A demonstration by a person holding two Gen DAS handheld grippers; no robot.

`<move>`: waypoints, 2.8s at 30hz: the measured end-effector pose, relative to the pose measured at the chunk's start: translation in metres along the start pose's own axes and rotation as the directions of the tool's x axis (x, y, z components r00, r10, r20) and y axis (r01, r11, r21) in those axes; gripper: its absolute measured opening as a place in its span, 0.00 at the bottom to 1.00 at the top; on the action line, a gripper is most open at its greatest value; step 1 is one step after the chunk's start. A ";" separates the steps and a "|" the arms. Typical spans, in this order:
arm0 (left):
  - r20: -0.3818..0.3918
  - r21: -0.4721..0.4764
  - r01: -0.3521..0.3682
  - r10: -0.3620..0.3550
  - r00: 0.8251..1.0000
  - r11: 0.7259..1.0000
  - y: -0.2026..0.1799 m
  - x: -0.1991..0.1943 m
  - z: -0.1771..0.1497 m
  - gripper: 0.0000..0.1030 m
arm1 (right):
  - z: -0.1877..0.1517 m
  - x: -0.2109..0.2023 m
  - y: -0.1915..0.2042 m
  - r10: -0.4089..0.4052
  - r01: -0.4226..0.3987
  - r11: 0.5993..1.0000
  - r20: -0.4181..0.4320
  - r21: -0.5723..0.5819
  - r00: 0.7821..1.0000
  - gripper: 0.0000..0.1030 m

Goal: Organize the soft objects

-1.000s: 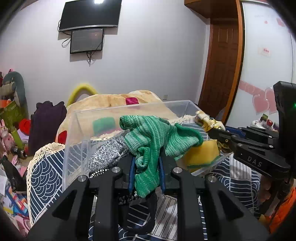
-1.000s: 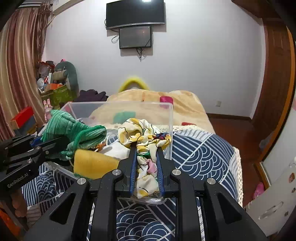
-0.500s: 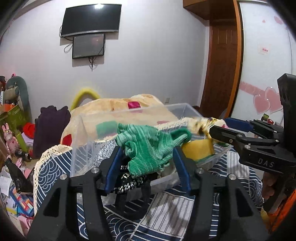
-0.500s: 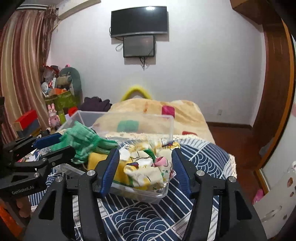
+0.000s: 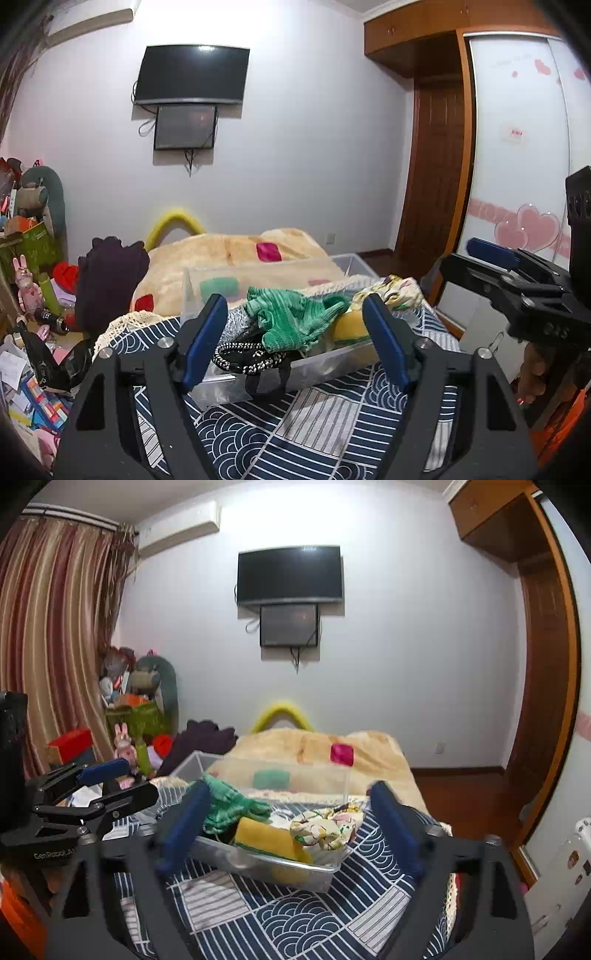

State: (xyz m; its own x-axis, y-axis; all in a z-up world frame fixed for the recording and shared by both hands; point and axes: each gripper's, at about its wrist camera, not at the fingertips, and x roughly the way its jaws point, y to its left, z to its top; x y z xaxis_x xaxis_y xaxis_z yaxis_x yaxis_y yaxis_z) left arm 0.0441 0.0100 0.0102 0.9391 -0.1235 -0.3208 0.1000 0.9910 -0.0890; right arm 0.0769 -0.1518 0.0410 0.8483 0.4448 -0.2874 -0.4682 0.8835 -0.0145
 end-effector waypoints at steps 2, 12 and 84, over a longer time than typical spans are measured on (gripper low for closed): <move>0.012 0.008 -0.007 0.007 1.000 1.000 -0.003 -0.008 0.001 0.81 | 0.002 -0.004 0.002 -0.006 0.006 1.000 0.022 0.002 1.000 0.94; 0.088 0.005 -0.039 0.039 0.995 0.999 -0.010 -0.043 0.003 0.99 | 0.001 -0.019 0.013 -0.020 0.019 1.000 0.066 0.003 0.998 1.00; 0.071 -0.029 -0.039 0.041 0.997 0.999 -0.004 -0.045 -0.006 1.00 | -0.013 -0.024 0.025 -0.009 0.008 1.000 0.041 0.029 0.999 1.00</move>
State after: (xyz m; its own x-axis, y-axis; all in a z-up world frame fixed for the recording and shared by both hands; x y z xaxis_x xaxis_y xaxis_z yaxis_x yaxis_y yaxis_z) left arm -0.0002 0.0111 0.0189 0.9634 -0.0786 -0.2563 0.0533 0.9931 -0.1040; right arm 0.0418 -0.1420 0.0350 0.8621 0.4423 -0.2475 -0.4539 0.8910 0.0110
